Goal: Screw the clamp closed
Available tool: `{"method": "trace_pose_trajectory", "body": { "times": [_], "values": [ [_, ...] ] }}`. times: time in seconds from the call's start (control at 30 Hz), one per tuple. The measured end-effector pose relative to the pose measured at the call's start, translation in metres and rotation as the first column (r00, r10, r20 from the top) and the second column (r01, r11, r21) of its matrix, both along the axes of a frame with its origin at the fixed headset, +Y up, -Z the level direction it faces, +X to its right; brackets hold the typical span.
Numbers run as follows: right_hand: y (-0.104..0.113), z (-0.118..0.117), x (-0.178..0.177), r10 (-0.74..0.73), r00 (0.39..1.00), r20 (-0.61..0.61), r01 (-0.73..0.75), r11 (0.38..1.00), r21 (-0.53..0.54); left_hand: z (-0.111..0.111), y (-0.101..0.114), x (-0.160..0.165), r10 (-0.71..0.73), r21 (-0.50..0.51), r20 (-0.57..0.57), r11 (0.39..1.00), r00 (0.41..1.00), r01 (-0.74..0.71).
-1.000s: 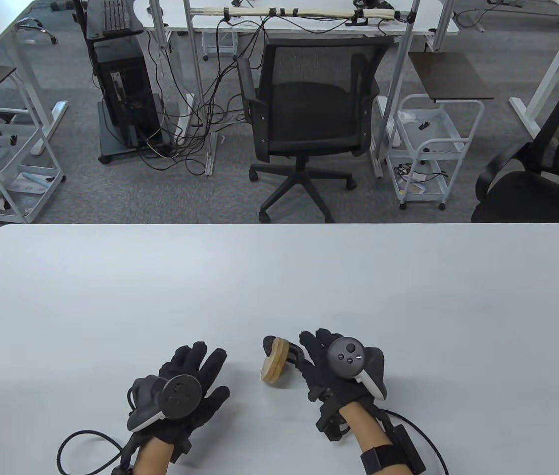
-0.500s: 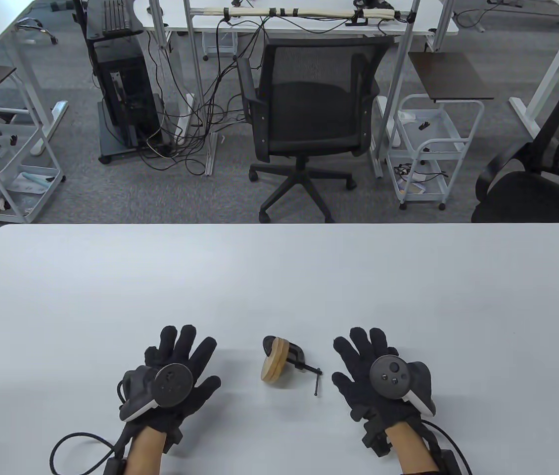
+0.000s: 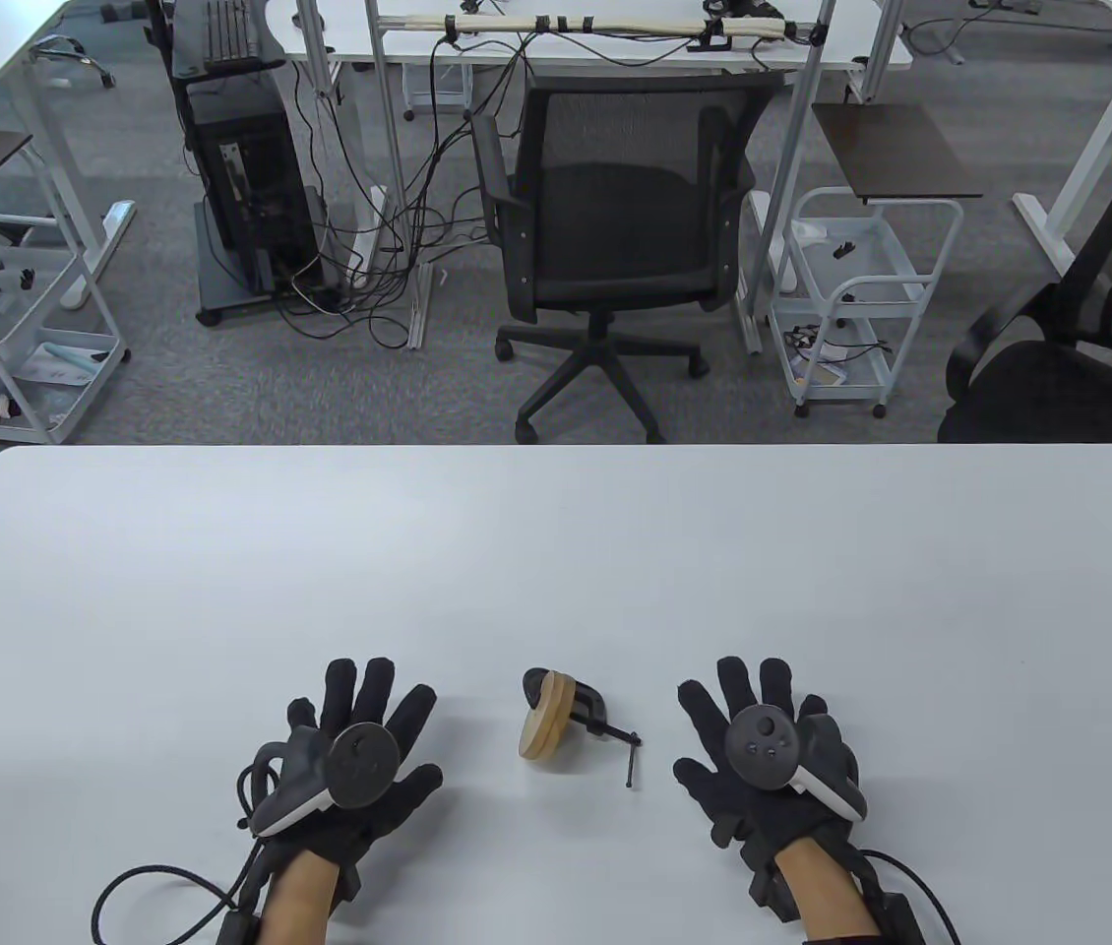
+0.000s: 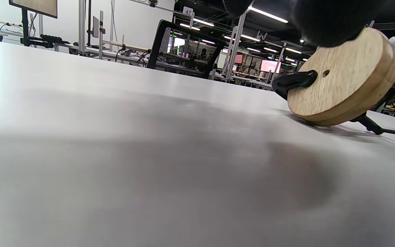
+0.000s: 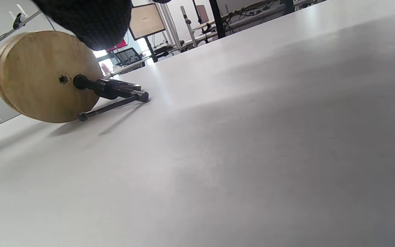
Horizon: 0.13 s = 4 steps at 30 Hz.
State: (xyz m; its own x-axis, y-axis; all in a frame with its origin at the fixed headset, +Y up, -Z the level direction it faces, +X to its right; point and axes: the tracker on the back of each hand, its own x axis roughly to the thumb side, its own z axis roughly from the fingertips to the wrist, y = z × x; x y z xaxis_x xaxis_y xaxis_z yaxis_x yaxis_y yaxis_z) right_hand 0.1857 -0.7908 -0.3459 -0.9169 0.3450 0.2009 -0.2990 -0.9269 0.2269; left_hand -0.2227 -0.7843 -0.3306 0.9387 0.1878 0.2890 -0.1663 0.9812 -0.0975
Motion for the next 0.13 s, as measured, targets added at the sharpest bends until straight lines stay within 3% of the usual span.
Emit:
{"method": "trace_pose_trajectory", "body": {
  "times": [0.13],
  "values": [
    [-0.001, 0.0001, -0.0022, -0.001, 1.0, 0.001, 0.001, 1.0, 0.002, 0.0014, 0.002, -0.0115, 0.068, 0.029, -0.035, 0.997, 0.997, -0.067]
  ]
}}
